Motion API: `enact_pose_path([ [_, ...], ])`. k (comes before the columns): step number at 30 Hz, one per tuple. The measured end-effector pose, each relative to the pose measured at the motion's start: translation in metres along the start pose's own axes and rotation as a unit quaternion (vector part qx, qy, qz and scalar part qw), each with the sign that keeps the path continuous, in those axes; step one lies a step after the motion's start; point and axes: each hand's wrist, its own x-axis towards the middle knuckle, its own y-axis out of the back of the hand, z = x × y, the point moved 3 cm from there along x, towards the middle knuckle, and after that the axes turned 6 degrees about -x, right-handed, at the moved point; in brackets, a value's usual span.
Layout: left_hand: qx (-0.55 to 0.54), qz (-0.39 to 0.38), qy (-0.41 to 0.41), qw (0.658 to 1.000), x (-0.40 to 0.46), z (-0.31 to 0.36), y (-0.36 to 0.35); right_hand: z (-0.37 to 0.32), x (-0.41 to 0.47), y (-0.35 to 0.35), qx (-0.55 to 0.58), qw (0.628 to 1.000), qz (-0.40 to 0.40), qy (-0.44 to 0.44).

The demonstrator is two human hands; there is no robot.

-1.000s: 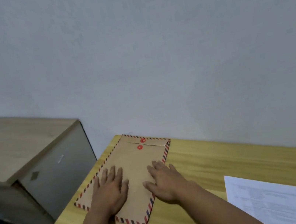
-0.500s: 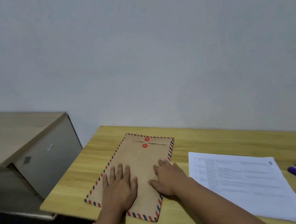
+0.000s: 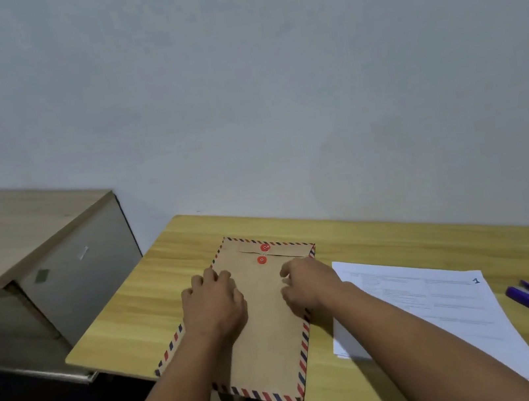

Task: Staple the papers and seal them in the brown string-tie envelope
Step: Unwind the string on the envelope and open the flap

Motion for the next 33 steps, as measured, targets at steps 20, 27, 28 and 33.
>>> enact_pose_path([
  [20, -0.057, -0.045, -0.118, 0.990, 0.114, -0.024, -0.064, 0.000, 0.141, 0.020, -0.103, 0.978, 0.037, 0.178],
  [27, -0.064, -0.035, -0.117, 0.990, 0.114, -0.024, -0.065, -0.021, 0.152, 0.030, -0.225, 0.949, 0.008, 0.219],
  [28, -0.066, -0.032, -0.118, 0.990, 0.113, -0.024, -0.066, -0.024, 0.152, 0.029, -0.248, 0.941, 0.012, 0.229],
  [33, -0.064, -0.031, -0.116, 0.991, 0.114, -0.024, -0.066, -0.028, 0.150, 0.022, -0.305, 0.916, 0.034, 0.258],
])
